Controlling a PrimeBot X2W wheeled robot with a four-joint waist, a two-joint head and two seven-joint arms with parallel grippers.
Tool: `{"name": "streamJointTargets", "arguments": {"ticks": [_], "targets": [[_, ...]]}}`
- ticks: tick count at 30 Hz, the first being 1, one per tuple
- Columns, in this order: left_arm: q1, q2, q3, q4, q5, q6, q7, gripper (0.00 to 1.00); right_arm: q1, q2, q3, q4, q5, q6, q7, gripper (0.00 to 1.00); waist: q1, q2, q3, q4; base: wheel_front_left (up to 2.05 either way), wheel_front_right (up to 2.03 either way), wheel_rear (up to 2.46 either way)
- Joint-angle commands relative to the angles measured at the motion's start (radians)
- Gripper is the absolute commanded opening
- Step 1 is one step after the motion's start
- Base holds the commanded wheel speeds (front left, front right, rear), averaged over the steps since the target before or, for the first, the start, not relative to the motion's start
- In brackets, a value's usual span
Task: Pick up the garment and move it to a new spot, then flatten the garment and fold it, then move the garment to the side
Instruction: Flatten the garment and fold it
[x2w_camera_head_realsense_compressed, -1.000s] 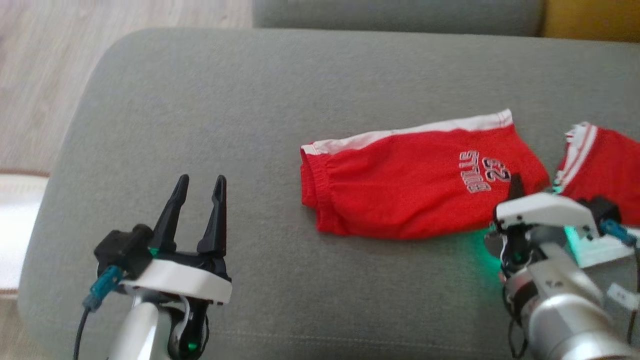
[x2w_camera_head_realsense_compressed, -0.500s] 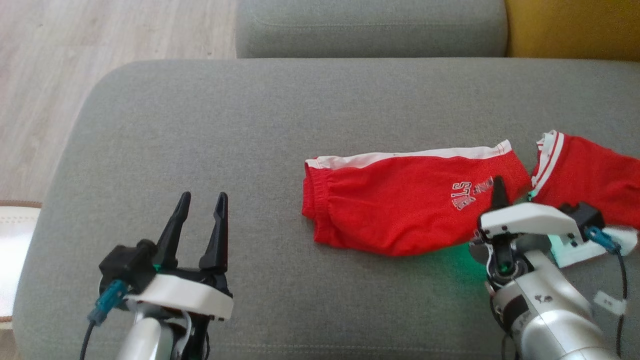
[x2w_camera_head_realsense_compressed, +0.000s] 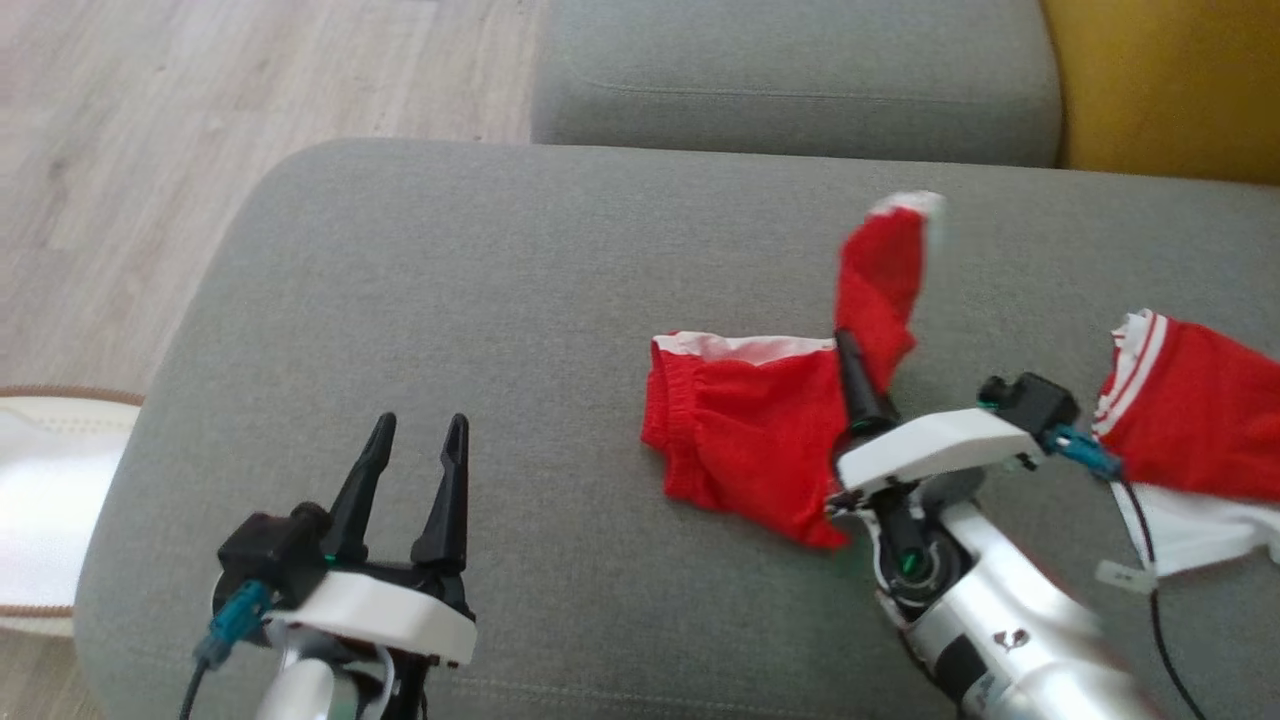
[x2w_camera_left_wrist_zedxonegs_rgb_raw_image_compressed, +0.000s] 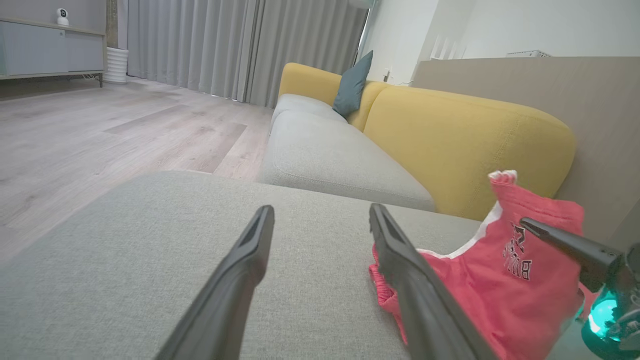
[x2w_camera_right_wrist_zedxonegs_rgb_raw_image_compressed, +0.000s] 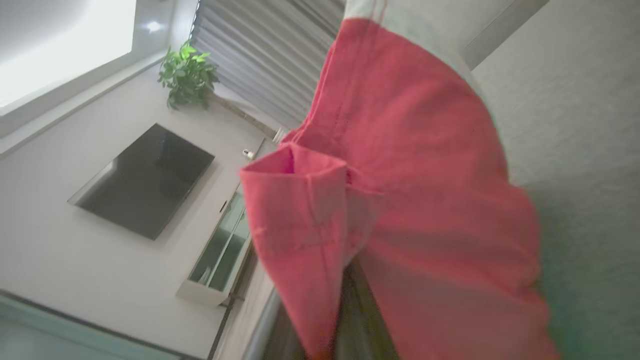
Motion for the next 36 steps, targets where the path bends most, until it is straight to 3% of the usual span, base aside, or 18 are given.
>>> {"name": "streamJointTargets", "arguments": {"ticks": [1, 14, 15, 16, 25, 31, 36], "targets": [[-0.027, 0.006, 0.023, -0.027, 0.012, 0.004, -0.006, 1.0, -0.022, 0.017, 0.046, -0.05, -0.003, -0.001, -0.011, 0.0, 0.0, -0.0001, -0.002, 0.015, 0.0, 0.0, 0.0], [-0.028, 0.006, 0.017, -0.025, -0.003, 0.007, -0.006, 1.0, -0.033, 0.017, 0.31, -0.028, 0.029, -0.001, -0.011, 0.0, 0.0, -0.0001, 0.021, 0.086, 0.0, 0.0, 0.0], [-0.029, 0.006, 0.018, -0.024, -0.003, 0.007, -0.006, 1.0, -0.039, 0.017, 0.333, -0.011, 0.018, -0.001, -0.011, 0.31, 0.0, -0.0001, 0.023, 0.088, 0.0, 0.0, 0.0], [-0.029, 0.006, 0.018, -0.024, -0.003, 0.007, -0.006, 1.0, -0.048, 0.017, 0.35, 0.001, 0.001, -0.001, -0.011, 1.0, 0.0, -0.0001, 0.025, 0.09, 0.0, 0.0, 0.0], [-0.038, 0.006, 0.03, -0.022, -0.003, 0.006, -0.006, 1.0, -0.066, 0.017, 0.49, -0.017, -0.079, -0.001, -0.011, 1.0, 0.0, -0.0001, 0.036, 0.079, 0.0, 0.0, 0.0], [-0.04, 0.006, 0.026, -0.023, -0.012, 0.011, -0.006, 1.0, -0.073, 0.017, 0.611, -0.037, -0.037, -0.001, 0.018, 1.0, 0.0, -0.0001, 0.033, 0.052, 0.0, 0.0, 0.0], [-0.036, 0.006, 0.033, -0.028, -0.013, 0.016, -0.006, 1.0, -0.104, 0.017, 0.623, -0.04, -0.001, -0.001, 0.004, 1.0, 0.0, -0.0001, 0.025, 0.018, 0.0, 0.0, 0.0]]}}
